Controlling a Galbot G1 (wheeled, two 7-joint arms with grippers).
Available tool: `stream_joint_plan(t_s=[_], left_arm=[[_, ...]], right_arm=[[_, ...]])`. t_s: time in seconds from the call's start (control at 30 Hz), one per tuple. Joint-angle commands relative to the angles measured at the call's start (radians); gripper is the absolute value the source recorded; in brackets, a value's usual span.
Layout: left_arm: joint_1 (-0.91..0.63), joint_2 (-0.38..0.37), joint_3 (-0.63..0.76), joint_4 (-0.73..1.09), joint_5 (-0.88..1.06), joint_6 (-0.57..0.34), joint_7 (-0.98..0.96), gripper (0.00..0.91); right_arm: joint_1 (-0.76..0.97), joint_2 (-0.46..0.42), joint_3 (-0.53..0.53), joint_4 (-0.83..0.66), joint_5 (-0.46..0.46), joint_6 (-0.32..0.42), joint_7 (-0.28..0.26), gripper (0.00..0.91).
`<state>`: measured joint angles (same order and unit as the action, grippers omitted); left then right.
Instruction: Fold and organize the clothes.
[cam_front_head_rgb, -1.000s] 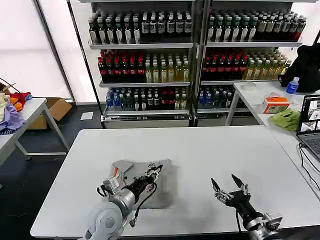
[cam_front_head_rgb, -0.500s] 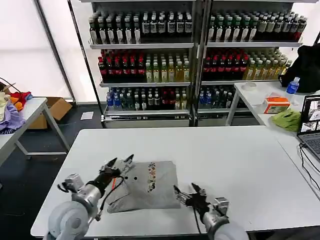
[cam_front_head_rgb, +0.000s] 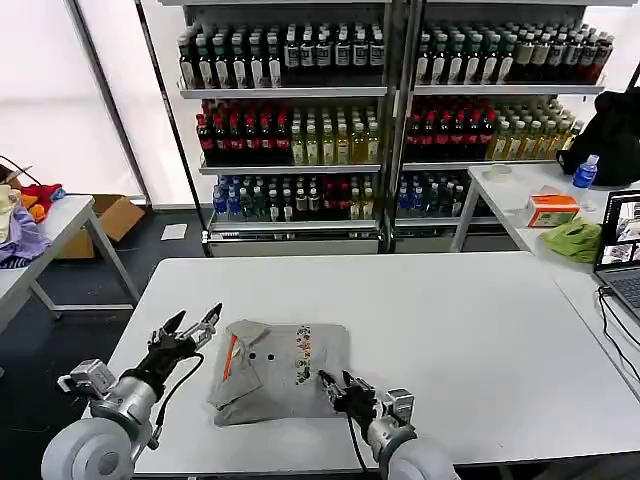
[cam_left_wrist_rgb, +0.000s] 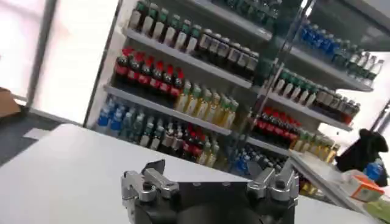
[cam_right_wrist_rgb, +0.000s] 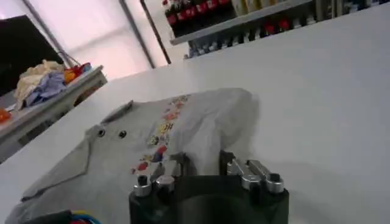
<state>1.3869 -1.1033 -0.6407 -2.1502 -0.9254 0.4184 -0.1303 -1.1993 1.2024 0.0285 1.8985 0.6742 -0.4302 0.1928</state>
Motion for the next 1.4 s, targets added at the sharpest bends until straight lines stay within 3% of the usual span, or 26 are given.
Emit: stream_joint_plan(t_s=[0.03,0.23,0.33,0.6,0.63,0.87,1.0,1.07,1.23,1.3,1.4], left_arm=[[0.046,-0.011,-0.082,-0.021,0.014,-0.007,0.018,0.907],[0.055,-0.005,-0.107,-0.002,0.010,-0.011,0.024,0.907],[0.055,-0.006,-0.107,0.007,0.007,-0.011,0.026,0.907],[0.031,-0.023,-0.078,0.017,0.015,-0.010,0.025,0.907],[0.026,-0.023,-0.078,0.019,0.015,-0.011,0.023,0.907],[0.000,-0.027,-0.045,0.018,0.027,-0.009,0.024,0.907],[-0.014,-0.044,-0.018,0.007,0.044,-0.007,0.024,0.907],[-0.022,-0.053,-0.005,0.002,0.048,-0.007,0.024,0.907],[-0.039,-0.072,0.029,0.009,0.074,-0.008,0.025,0.907],[-0.034,-0.081,0.033,0.011,0.081,-0.010,0.028,0.907],[-0.025,-0.087,0.026,0.012,0.084,-0.012,0.030,0.907]], right_arm=[[0.009,-0.122,0.091,0.002,-0.091,0.070,-0.123,0.000],[-0.039,-0.279,0.232,0.027,-0.082,0.065,-0.187,0.000],[-0.098,-0.339,0.295,0.041,-0.084,0.062,-0.192,0.000],[-0.172,-0.336,0.368,0.040,-0.152,0.031,-0.144,0.000],[-0.170,-0.316,0.372,0.038,-0.164,0.034,-0.128,0.907],[-0.216,-0.275,0.465,0.142,-0.181,0.038,-0.127,0.907],[-0.222,-0.248,0.509,0.193,-0.197,0.027,-0.094,0.907],[-0.168,-0.217,0.441,0.206,-0.187,0.060,-0.062,0.907],[0.022,-0.088,0.164,0.045,-0.208,0.078,-0.074,0.907],[0.064,-0.039,0.103,-0.068,-0.211,0.065,-0.059,0.907],[0.044,-0.044,0.087,-0.126,-0.195,0.069,-0.050,0.907]])
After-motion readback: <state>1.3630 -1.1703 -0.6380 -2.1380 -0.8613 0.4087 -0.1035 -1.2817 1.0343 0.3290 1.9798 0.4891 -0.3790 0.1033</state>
